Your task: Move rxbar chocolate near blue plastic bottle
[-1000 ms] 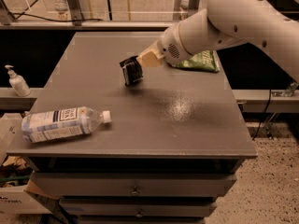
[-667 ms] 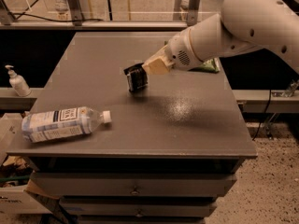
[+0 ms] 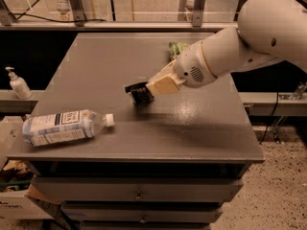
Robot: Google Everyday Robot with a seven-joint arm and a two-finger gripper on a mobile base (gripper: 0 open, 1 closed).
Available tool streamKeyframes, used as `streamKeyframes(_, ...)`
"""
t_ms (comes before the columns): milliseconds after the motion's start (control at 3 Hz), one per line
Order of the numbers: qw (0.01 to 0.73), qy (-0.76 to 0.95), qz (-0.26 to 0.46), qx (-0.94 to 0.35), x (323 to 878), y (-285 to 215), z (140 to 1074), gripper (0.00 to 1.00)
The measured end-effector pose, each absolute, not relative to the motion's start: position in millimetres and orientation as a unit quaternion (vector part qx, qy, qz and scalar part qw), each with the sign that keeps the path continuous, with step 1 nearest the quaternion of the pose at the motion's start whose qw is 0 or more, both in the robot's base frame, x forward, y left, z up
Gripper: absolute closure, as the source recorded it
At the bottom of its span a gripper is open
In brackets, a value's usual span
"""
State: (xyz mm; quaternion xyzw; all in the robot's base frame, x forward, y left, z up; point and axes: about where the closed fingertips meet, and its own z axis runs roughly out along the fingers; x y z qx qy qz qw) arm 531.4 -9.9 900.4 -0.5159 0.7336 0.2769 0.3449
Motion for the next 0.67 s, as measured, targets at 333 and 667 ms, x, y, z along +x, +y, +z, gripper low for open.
streamKeyframes(333,0.318,0.72,0.305,-0.536,497.7,-1.8,895.4,1.0)
streamKeyframes(667,0.295,0.7,0.335,-0.557,467.2,10.7,897.4,1.0)
